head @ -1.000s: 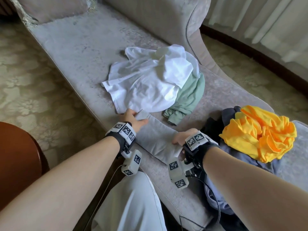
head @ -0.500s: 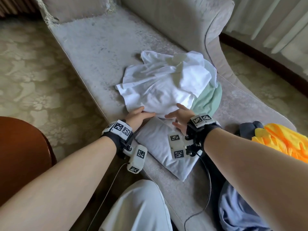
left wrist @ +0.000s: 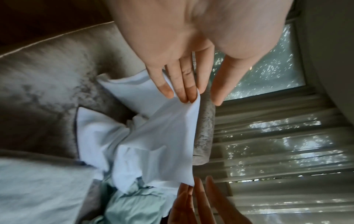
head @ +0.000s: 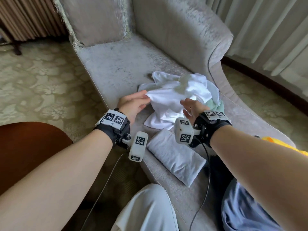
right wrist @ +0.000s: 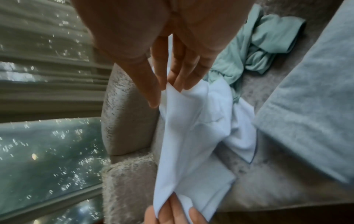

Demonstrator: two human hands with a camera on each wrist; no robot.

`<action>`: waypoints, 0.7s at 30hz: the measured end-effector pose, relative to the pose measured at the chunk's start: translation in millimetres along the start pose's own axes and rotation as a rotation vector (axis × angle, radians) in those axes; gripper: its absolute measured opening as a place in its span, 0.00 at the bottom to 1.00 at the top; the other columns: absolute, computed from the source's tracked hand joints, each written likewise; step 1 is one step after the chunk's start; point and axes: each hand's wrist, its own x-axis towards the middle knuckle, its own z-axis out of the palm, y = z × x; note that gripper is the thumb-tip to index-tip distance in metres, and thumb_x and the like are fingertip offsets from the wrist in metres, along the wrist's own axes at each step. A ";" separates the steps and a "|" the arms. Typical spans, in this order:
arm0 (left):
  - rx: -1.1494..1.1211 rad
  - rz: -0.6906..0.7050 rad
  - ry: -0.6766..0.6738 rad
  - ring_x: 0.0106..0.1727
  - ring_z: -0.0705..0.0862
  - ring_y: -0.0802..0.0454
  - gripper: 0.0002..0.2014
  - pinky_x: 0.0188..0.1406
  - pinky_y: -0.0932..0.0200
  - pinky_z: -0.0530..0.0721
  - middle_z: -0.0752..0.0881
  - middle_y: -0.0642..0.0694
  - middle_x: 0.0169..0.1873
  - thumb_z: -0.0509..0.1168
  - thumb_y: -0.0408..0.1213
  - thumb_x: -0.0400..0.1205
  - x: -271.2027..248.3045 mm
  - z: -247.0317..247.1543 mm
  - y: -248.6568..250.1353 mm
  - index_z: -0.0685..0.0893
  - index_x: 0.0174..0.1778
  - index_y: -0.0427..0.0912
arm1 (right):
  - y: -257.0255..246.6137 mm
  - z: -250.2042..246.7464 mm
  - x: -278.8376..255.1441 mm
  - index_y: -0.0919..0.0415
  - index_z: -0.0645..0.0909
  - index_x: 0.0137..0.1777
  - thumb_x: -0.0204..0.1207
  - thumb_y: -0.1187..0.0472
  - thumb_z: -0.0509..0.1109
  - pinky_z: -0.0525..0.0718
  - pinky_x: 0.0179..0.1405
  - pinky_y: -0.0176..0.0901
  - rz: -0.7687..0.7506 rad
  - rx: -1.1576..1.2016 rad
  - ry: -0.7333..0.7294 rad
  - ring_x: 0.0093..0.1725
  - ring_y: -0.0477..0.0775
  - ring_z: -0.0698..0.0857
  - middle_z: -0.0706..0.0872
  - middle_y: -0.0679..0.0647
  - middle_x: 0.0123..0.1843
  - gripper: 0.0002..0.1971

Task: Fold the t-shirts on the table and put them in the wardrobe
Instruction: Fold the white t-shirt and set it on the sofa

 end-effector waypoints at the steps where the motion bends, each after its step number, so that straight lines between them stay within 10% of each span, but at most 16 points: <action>1: -0.011 0.024 -0.010 0.56 0.88 0.51 0.22 0.64 0.59 0.83 0.90 0.44 0.48 0.72 0.22 0.75 -5.9 -1.2 11.0 0.84 0.66 0.34 | -8.1 3.0 -7.4 0.65 0.72 0.75 0.80 0.69 0.67 0.82 0.56 0.36 -0.022 0.049 -0.009 0.64 0.50 0.81 0.82 0.56 0.66 0.23; 4: -0.069 0.079 -0.031 0.53 0.89 0.55 0.24 0.60 0.63 0.83 0.90 0.43 0.49 0.72 0.19 0.75 -26.9 -5.5 43.6 0.82 0.68 0.32 | -34.5 21.3 -46.1 0.64 0.76 0.71 0.78 0.71 0.67 0.76 0.42 0.31 -0.096 0.143 -0.087 0.40 0.44 0.78 0.78 0.49 0.39 0.20; 8: -0.066 0.156 -0.041 0.58 0.88 0.52 0.27 0.62 0.60 0.81 0.91 0.45 0.51 0.76 0.21 0.69 -54.1 -17.8 83.0 0.84 0.66 0.37 | -55.2 37.7 -92.1 0.56 0.75 0.45 0.74 0.70 0.70 0.72 0.35 0.29 -0.156 0.173 -0.193 0.31 0.44 0.71 0.74 0.47 0.31 0.10; 12: 0.033 0.263 -0.055 0.58 0.88 0.55 0.29 0.69 0.56 0.79 0.92 0.48 0.51 0.77 0.23 0.69 -82.9 -34.0 115.4 0.83 0.68 0.38 | -71.7 50.2 -133.9 0.58 0.78 0.62 0.81 0.70 0.65 0.75 0.51 0.35 -0.219 0.244 -0.208 0.36 0.43 0.74 0.80 0.49 0.41 0.13; 16: 0.249 0.422 0.040 0.45 0.88 0.56 0.22 0.53 0.62 0.85 0.88 0.44 0.44 0.79 0.20 0.67 -110.7 -45.4 139.4 0.86 0.56 0.37 | -78.9 60.3 -169.8 0.64 0.82 0.59 0.78 0.71 0.68 0.72 0.38 0.35 -0.239 0.275 -0.262 0.30 0.46 0.69 0.73 0.50 0.34 0.11; 21: 0.727 0.539 -0.012 0.60 0.79 0.51 0.44 0.62 0.55 0.81 0.79 0.46 0.60 0.85 0.55 0.46 -144.0 -57.3 158.7 0.79 0.61 0.59 | -87.5 91.3 -220.7 0.55 0.72 0.32 0.80 0.69 0.65 0.74 0.29 0.35 -0.321 0.145 -0.553 0.25 0.46 0.74 0.71 0.49 0.29 0.15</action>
